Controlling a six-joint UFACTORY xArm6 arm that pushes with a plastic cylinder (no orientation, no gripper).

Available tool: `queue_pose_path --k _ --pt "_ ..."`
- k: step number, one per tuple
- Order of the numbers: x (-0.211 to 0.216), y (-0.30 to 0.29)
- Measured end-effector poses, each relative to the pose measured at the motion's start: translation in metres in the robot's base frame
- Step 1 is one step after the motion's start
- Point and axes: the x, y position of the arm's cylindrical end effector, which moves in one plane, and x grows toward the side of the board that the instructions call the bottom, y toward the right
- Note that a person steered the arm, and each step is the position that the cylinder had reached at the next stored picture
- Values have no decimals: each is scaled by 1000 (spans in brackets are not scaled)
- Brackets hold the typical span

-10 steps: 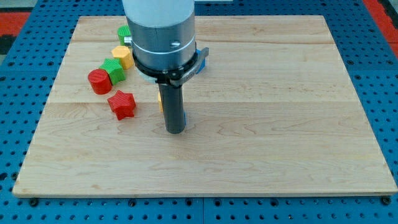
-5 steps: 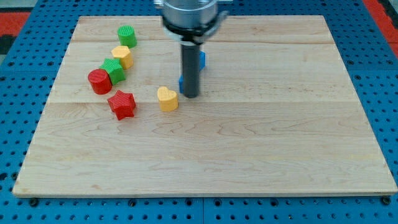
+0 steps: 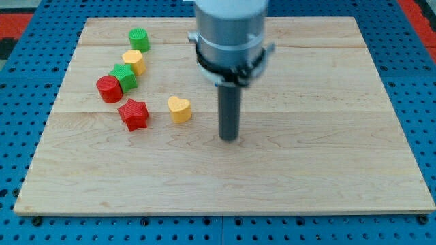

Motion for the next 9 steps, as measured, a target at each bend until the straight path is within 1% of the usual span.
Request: queue_pose_path --k 1,2,3,4,5,6,7,8,9 --pt "-5 -113" --pt "32 -194" --pt "-15 -284" --pt "-87 -320" --pt "-145 -314" --pt "-215 -278" --pt "-227 -181" --pt "-167 -161" --pt "-107 -155"
